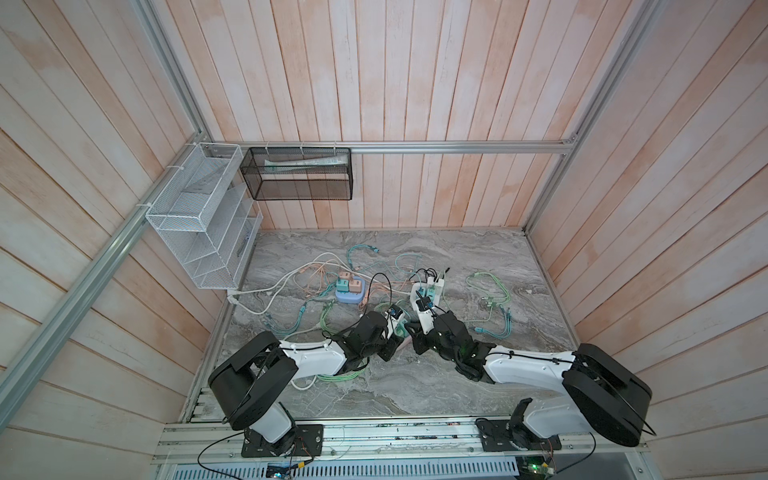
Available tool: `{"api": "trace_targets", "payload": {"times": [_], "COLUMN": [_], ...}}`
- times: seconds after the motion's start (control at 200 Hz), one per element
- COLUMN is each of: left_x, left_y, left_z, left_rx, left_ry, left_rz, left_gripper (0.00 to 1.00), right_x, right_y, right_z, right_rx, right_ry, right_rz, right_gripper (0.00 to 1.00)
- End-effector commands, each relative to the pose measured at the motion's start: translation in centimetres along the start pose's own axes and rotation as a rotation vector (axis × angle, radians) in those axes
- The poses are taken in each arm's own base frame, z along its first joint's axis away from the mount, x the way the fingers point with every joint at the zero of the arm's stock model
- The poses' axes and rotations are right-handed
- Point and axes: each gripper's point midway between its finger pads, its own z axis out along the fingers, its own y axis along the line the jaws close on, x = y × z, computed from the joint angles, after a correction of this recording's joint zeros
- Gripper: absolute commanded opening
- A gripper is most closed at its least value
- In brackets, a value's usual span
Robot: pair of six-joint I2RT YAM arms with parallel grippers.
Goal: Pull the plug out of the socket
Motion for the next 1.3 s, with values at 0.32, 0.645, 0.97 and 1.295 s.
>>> {"api": "trace_targets", "payload": {"times": [0.32, 0.645, 0.97, 1.295], "left_x": [-9.3, -10.2, -9.9, -10.5], "left_y": [-0.3, -0.4, -0.6, 0.0], "left_z": [-3.9, -4.2, -3.8, -4.5], "left_rx": [-0.032, -0.008, -0.089, -0.031], "left_ry": [-0.361, -0.389, -0.363, -0.394], "left_rz": [0.031, -0.024, 0.097, -0.035], "left_gripper": [0.15, 0.13, 0.11, 0.11], "right_x": [10.7, 11.0, 11.2, 11.4], "right_y": [0.6, 0.7, 0.5, 0.4], "right_z": [-0.9, -0.9, -1.0, -0.9], "right_rx": [-0.041, -0.054, -0.046, -0.042], "right_ry": [0.390, 0.397, 0.402, 0.412], "right_rz": [0.008, 0.012, 0.011, 0.006], "right_gripper": [0.10, 0.10, 0.10, 0.10]}}
